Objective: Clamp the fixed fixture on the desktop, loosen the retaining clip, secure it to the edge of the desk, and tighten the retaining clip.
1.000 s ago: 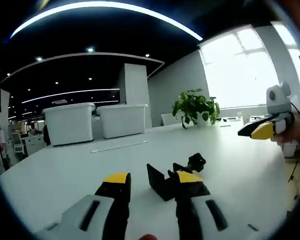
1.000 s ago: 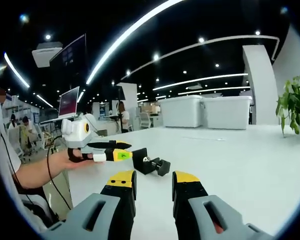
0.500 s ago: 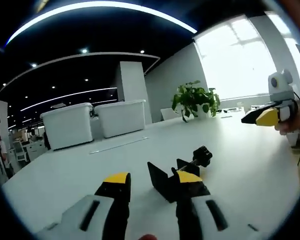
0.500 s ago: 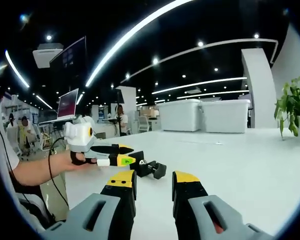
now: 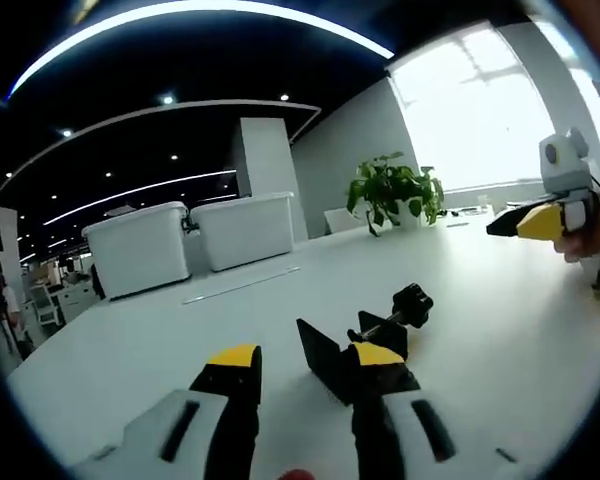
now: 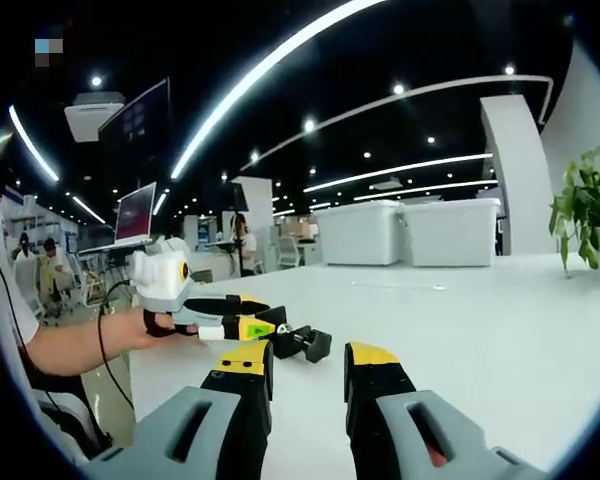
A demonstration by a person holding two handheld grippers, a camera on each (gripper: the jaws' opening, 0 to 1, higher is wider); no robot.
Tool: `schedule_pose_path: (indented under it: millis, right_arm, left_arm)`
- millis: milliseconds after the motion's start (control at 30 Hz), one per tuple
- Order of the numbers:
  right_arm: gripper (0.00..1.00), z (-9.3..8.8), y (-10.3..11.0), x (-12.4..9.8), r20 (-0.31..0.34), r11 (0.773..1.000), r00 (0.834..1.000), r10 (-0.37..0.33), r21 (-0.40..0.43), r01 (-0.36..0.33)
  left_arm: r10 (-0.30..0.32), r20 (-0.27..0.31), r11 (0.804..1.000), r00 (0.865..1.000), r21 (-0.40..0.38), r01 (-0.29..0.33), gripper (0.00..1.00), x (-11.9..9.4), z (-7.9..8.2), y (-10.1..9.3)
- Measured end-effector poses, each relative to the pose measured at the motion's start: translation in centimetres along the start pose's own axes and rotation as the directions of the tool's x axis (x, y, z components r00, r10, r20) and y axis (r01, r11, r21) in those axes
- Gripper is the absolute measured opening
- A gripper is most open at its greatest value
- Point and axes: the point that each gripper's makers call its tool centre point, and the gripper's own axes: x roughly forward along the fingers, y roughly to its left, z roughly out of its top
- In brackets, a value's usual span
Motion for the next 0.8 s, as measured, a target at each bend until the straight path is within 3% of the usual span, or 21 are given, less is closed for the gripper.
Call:
schedule_pose_path:
  millis: [433,800]
  right_arm:
    - [0.28,-0.52,-0.03,0.49,-0.013,1.0,1.0,0.0,-0.016,0.0]
    - [0.28,-0.87,-0.48,0.54,-0.017,1.0,1.0,-0.004,-0.004,0.004]
  left_arm:
    - [0.009,-0.04,1.0,0.999,-0.004,-0.009,0.34,0.64,-0.8,-0.05]
    - [0.0,-0.051,1.0,0.999,0.007,0.0,0.24,0.82,-1.03,-0.26]
